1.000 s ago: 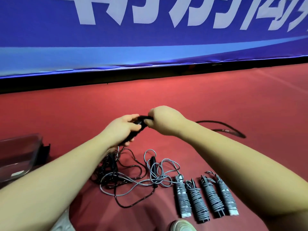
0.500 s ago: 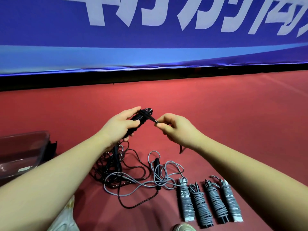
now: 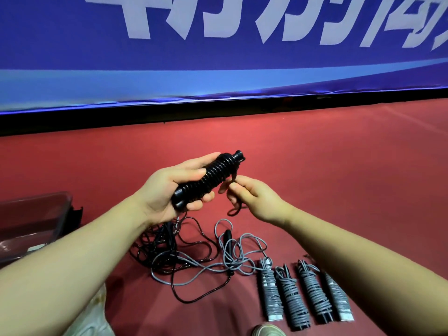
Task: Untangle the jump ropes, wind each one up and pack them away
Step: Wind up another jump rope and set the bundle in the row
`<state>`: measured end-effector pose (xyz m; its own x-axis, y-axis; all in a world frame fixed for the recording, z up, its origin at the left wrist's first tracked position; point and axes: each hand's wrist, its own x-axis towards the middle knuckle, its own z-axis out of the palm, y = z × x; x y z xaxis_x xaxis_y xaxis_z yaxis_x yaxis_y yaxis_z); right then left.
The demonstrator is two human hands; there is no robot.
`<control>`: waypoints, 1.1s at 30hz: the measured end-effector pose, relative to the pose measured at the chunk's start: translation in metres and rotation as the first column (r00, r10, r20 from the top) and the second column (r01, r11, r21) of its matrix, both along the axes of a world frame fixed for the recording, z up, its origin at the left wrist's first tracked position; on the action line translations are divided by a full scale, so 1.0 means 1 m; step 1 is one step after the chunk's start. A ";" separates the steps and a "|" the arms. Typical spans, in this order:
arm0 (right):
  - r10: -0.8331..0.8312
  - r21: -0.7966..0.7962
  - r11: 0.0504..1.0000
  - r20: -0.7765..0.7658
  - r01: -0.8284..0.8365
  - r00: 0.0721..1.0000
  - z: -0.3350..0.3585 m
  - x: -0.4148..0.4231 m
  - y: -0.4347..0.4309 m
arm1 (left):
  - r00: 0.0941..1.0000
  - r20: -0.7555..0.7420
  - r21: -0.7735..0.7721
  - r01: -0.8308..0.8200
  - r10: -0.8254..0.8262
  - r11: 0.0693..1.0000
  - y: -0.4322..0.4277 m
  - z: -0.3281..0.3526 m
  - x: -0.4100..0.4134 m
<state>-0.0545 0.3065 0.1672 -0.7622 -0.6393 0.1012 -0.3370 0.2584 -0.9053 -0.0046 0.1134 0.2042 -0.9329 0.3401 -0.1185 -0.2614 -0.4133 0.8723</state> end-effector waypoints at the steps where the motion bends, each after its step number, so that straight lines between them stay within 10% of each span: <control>1: 0.033 0.008 0.999 -0.006 -0.033 0.999 0.005 -0.003 0.001 | 0.998 -0.004 0.038 0.066 -0.066 0.997 -0.003 0.002 0.001; 8: 0.256 0.374 0.906 -0.111 -0.198 0.960 0.034 -0.017 0.016 | 0.959 0.020 -0.158 0.282 -0.283 0.946 -0.006 0.010 0.005; 13: 0.528 0.858 0.505 -0.393 0.094 0.753 0.039 -0.026 0.008 | 0.960 0.076 -0.556 0.265 -0.269 0.788 0.016 0.013 0.014; 23: 0.677 0.988 0.085 -0.150 0.126 0.721 0.057 -0.017 -0.035 | 0.954 0.085 -0.870 0.211 -0.287 0.446 0.024 -0.001 0.005; 33: 0.559 0.943 0.026 -0.289 0.332 0.778 0.063 0.003 -0.059 | 0.988 0.069 -0.922 0.117 -0.139 0.369 0.038 -0.010 -0.006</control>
<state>-0.0513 0.2473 0.2303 -0.7505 -0.5263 -0.3996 -0.6601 0.5689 0.4906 -0.0102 0.1509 0.1944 -0.8940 0.1462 -0.4235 -0.2170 0.6856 0.6949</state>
